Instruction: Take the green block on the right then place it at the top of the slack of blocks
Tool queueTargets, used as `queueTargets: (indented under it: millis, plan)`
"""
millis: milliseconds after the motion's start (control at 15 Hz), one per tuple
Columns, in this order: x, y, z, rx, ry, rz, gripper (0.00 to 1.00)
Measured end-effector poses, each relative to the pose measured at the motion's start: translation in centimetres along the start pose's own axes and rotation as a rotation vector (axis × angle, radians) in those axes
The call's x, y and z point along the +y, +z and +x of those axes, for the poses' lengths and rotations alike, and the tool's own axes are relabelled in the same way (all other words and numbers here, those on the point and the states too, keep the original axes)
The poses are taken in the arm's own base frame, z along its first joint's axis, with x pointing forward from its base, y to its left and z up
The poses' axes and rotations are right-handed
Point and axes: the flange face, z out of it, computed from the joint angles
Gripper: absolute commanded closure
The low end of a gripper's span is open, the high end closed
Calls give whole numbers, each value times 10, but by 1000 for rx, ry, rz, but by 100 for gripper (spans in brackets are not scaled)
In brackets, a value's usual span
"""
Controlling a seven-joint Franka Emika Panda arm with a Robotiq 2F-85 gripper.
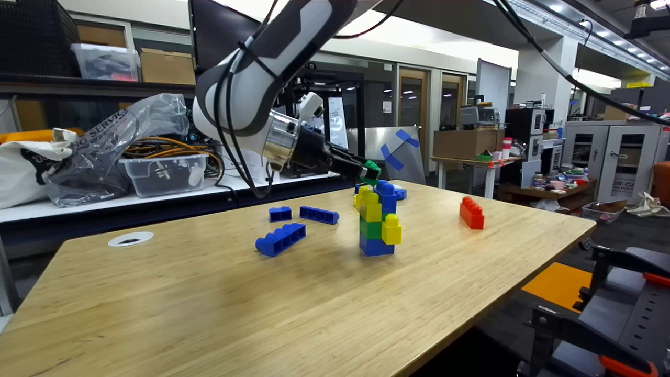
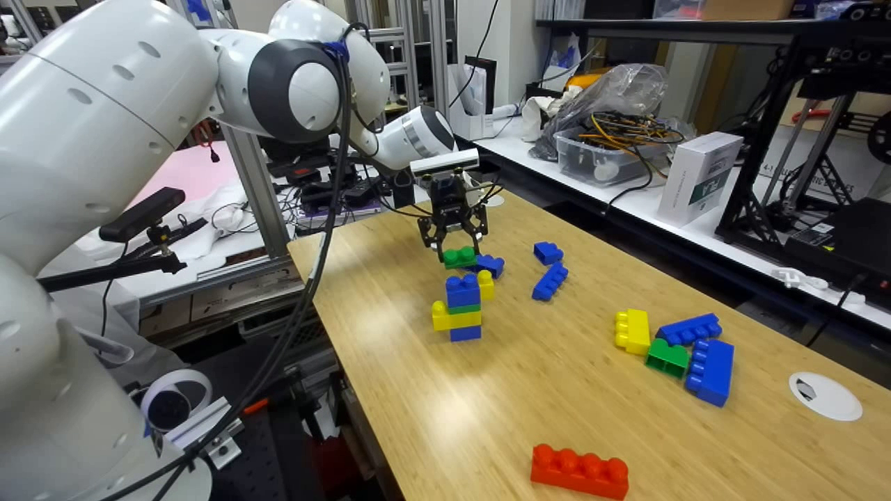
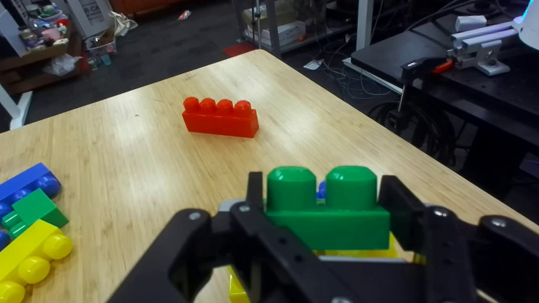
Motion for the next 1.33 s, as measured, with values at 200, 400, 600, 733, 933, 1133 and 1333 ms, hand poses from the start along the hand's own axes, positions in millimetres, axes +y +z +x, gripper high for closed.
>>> queueTargets:
  millis: [200, 400, 600, 733, 933, 1133, 1333]
  plan:
    - [0, 1, 1, -1, 1, -5, 56]
    - [0, 1, 2, -1, 0, -6, 56]
    - [-1, 3, 4, -3, -4, -6, 56]
    - [-1, 6, 6, -6, -7, -5, 56]
    - [-2, 10, 9, -10, -12, -4, 56]
    - [-3, 12, 11, -14, -17, -4, 56]
    - [-6, 14, 15, -15, -26, -5, 56]
